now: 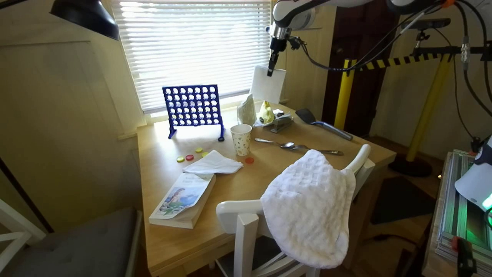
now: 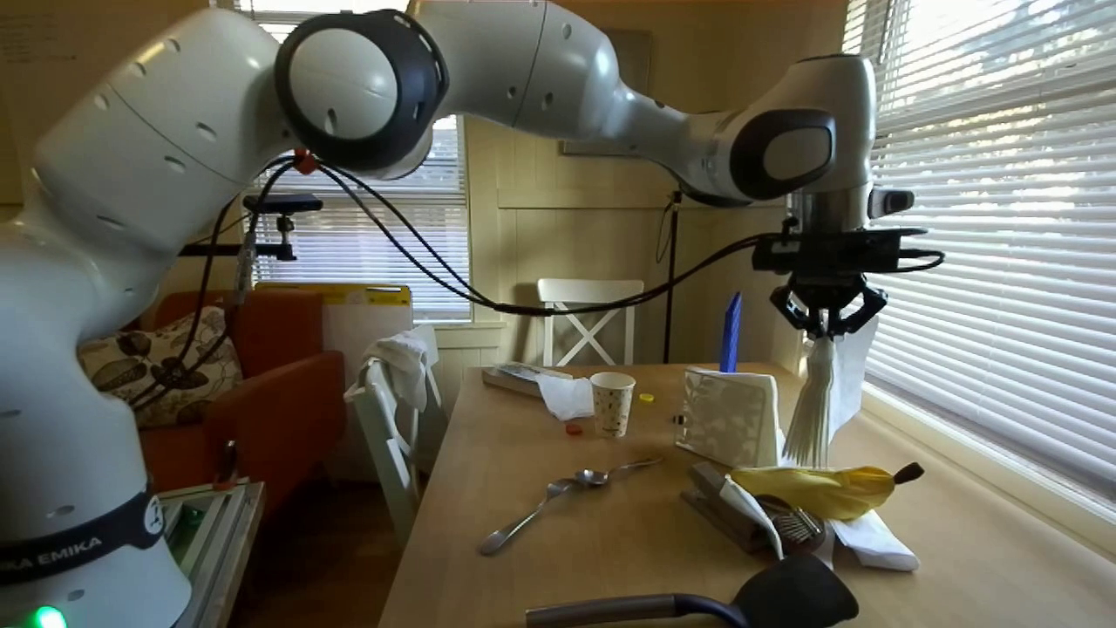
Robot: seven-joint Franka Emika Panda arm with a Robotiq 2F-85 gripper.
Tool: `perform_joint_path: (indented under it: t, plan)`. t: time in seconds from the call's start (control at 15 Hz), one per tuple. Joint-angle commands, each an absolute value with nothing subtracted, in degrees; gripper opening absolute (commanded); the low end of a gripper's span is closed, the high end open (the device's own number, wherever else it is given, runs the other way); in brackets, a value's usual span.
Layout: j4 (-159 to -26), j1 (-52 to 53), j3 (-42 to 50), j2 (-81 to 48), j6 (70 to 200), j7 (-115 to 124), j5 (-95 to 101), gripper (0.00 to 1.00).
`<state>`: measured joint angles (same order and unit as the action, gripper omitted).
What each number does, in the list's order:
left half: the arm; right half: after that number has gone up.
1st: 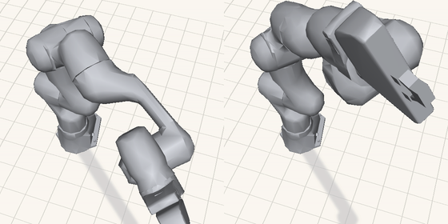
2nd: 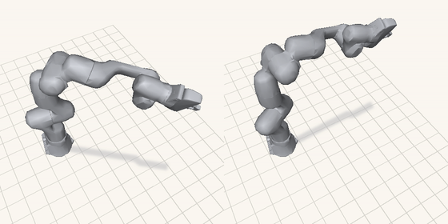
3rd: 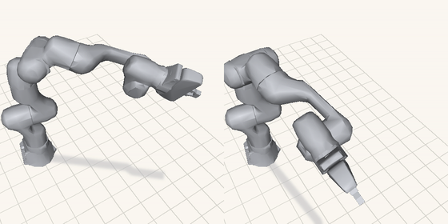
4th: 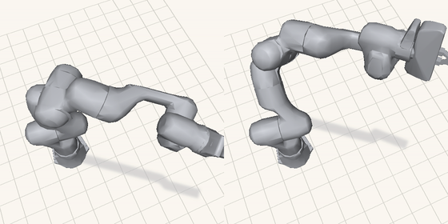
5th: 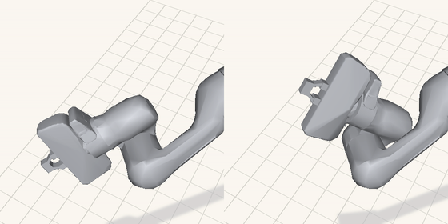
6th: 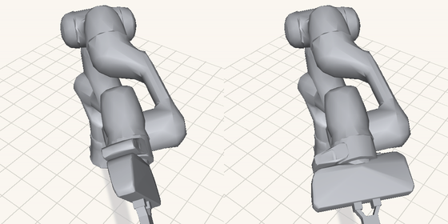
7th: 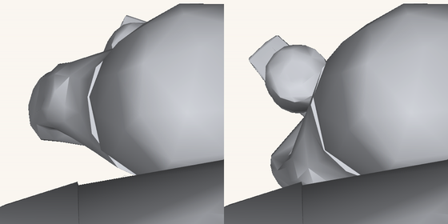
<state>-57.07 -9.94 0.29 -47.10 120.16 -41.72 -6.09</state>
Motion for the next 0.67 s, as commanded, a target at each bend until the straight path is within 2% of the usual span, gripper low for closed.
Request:
perform_joint_path:
  t: [0.0,0.2,0.27,0.53,0.6]
  plan:
    - [-46.8,-8.8,-0.4,-53.9,119.7,-36.9,-3.7,0.02]
    - [-44.6,-8.9,-3.1,-56.0,118.3,-35.7,-6.1,0.02]
    - [-49.6,-8.4,-1.1,-52.9,120.3,-37.2,-5.9,0.07]
    - [-47.6,-8.4,-2.5,-54.7,120.2,-36.4,-5.9,0.07]
    - [-47.5,-8.5,-2.5,-54.7,120.2,-36.4,-5.9,0.02]
